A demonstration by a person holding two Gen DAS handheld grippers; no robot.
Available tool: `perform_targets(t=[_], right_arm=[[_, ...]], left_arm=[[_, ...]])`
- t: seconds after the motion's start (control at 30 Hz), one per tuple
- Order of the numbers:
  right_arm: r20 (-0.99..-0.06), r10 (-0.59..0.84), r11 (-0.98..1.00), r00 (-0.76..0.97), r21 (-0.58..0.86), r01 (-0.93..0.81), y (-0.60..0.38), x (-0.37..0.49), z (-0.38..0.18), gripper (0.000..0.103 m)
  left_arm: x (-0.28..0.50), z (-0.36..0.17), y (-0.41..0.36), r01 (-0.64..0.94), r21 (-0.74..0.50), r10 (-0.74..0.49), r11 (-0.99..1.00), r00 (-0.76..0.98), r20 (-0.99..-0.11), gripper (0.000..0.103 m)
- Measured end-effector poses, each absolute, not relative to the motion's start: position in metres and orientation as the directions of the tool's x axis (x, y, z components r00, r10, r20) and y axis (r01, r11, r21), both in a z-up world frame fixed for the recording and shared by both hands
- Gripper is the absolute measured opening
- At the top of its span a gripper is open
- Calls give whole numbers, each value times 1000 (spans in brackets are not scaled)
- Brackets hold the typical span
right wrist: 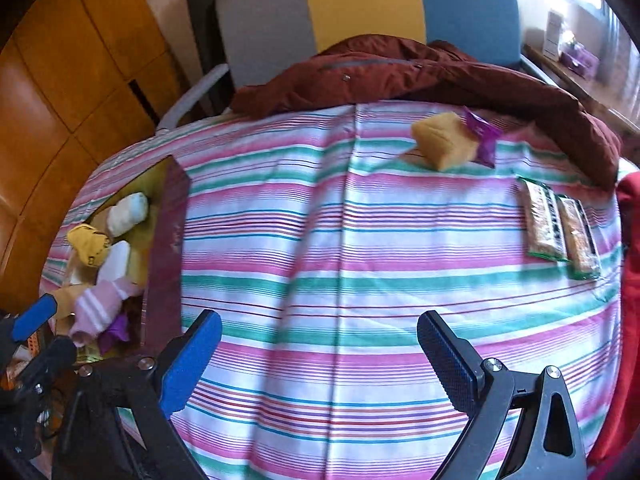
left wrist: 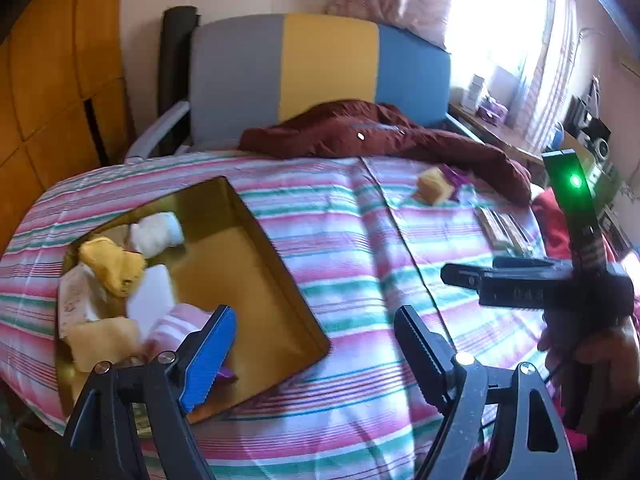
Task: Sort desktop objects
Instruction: 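Withdraw both tools from the tray toward the remaining bed objects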
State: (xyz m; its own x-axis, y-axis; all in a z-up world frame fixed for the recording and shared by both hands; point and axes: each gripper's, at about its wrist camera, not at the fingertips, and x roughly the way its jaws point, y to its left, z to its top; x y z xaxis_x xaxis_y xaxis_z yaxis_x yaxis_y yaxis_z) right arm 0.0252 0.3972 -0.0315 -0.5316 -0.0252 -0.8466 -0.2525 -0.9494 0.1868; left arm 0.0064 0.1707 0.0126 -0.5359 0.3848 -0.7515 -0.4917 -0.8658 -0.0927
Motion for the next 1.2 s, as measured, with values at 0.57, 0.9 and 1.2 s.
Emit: perform_targets(t=[0.57, 0.9, 1.2], right_arm=[[-887, 105, -894, -449, 114, -434, 509, 55, -48, 99], [-861, 60, -876, -504, 196, -440, 552, 48, -54, 85], [-818, 9, -855, -575, 292, -429, 576, 8, -48, 64]], left_arm=[[15, -13, 226, -586, -127, 429, -800, -412, -804, 81], [1, -16, 255, -584, -148, 432, -798, -383, -816, 80], [-23, -23, 291, -582, -157, 426, -798, -360, -830, 77]])
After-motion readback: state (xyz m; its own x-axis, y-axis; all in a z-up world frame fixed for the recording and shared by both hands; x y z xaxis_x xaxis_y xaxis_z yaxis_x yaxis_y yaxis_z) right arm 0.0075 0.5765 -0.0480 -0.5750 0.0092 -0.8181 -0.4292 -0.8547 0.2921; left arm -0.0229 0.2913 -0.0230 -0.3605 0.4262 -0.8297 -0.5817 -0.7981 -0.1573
